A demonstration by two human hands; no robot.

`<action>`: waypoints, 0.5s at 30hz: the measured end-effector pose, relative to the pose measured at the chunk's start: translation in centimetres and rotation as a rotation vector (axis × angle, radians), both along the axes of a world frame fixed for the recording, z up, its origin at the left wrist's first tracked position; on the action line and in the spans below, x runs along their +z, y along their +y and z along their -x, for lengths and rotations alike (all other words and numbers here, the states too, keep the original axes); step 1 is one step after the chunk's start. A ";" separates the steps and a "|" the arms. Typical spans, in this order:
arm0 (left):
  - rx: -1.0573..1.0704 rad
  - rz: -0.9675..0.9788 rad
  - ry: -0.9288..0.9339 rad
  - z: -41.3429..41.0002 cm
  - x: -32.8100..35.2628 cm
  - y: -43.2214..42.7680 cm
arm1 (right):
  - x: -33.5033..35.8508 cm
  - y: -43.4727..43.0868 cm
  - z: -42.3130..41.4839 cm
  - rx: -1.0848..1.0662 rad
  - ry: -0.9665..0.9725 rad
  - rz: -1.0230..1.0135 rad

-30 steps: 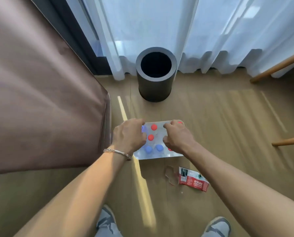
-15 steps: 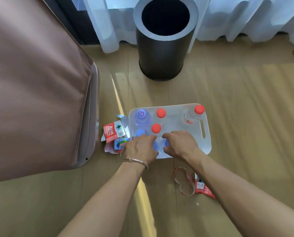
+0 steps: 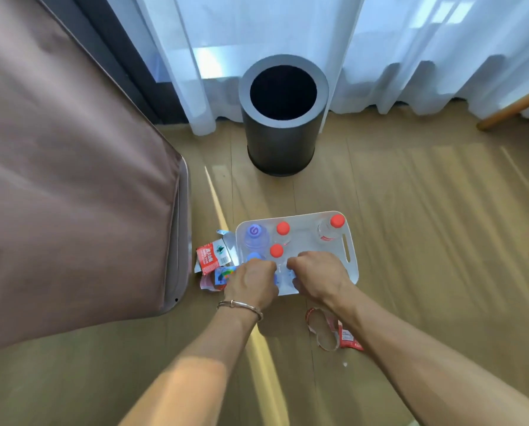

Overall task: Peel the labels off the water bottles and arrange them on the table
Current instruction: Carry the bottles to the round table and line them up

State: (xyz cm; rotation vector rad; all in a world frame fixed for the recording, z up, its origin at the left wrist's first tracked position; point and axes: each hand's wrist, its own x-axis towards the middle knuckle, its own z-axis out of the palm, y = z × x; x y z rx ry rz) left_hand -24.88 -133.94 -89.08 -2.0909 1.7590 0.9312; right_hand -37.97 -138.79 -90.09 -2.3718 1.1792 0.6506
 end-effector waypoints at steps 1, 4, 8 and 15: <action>-0.011 0.008 -0.011 0.1 2.2 0.0 | 2.2 0.0 0.1 -0.011 -0.013 -0.001; -0.028 0.023 -0.044 0.5 9.8 -0.3 | 9.8 -0.4 0.7 -0.052 -0.038 -0.005; -0.075 0.087 -0.079 1.6 22.9 -2.4 | 23.2 -1.9 1.8 -0.058 -0.049 0.087; -0.211 0.362 -0.044 4.8 49.1 -6.7 | 47.6 -3.4 6.0 -0.077 -0.036 0.320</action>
